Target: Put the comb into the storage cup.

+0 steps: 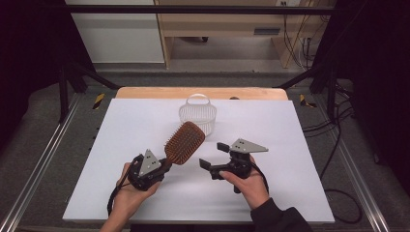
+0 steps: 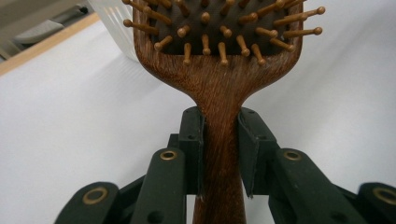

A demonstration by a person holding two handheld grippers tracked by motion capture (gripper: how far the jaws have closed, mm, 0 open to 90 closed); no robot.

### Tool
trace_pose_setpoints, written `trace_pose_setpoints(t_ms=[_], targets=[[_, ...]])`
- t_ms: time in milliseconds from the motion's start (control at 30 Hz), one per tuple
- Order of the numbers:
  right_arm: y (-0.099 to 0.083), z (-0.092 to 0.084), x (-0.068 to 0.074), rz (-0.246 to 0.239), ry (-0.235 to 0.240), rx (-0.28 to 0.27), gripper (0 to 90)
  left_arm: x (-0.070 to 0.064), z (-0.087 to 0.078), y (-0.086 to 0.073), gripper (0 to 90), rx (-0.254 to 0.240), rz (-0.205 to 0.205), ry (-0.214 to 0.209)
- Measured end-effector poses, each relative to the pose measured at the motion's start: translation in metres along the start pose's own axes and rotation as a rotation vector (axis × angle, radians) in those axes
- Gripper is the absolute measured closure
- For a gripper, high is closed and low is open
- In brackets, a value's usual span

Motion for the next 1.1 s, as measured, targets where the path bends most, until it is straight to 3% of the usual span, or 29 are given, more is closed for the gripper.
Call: trace_pose_setpoints(t_ms=[200,400,933,1100], targets=[[0.007,0.019,0.008,0.019,0.029,-0.001,7.0,-0.002,-0.002,0.003,73.0,-0.020,0.016,0.015],[0.008,0.033,0.008,0.060,0.041,-0.002,8.4,-0.005,-0.002,0.003,73.0,-0.030,0.016,0.004],[0.019,0.043,0.007,0.143,0.074,-0.052,25.6,-0.015,-0.002,0.005,72.9,-0.073,0.031,-0.012],[0.023,0.043,0.008,0.161,0.082,-0.070,32.1,-0.013,-0.003,0.004,72.9,-0.090,0.027,-0.010]])
Point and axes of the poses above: each handheld gripper's, and its own axes: z roughly forward along the jaws, y roughly out of its top, x roughly to its left, the point moved 1 cm from there along z, roughly forward along the jaws, and after that the axes turned 7 degrees about -x, right-handed, at the moved point
